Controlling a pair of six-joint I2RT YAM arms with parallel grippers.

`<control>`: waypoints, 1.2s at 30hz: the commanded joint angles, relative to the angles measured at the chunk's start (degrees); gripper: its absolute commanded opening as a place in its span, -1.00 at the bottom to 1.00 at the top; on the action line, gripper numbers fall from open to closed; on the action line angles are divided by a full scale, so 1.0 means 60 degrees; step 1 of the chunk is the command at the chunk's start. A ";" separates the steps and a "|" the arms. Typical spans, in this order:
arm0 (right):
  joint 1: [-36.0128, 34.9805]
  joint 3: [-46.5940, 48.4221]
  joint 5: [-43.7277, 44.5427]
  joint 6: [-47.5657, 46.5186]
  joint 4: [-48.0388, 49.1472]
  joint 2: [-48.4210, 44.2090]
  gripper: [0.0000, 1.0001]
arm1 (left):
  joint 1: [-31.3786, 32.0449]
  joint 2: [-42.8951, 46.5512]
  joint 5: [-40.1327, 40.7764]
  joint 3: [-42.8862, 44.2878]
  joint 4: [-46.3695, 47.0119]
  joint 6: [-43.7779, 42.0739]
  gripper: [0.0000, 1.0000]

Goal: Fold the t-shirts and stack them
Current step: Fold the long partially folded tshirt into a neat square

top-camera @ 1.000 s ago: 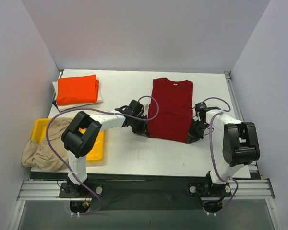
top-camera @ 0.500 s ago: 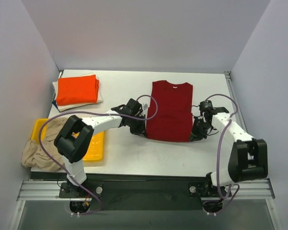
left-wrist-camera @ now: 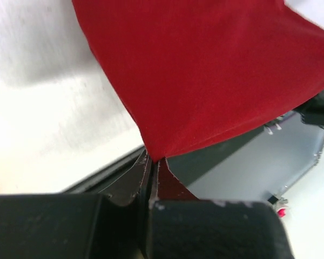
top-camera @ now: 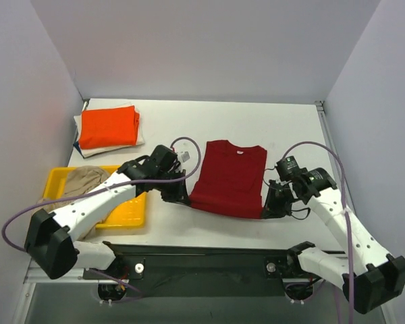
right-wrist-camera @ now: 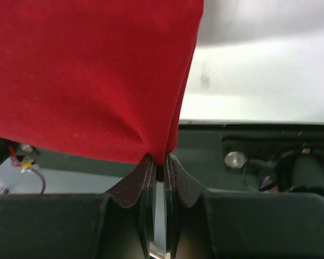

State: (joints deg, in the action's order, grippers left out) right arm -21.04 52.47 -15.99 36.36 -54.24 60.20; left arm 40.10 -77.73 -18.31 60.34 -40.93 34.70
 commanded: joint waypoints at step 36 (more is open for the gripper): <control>0.2070 0.6313 0.2225 -0.2397 0.0221 0.5900 -1.00 | -0.1907 -0.3728 -0.1739 0.3303 0.1240 -0.0216 -1.00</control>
State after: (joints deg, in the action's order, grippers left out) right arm -9.67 87.05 -7.03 24.95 -52.45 93.01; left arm 30.20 -98.52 -27.31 77.82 -34.61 35.46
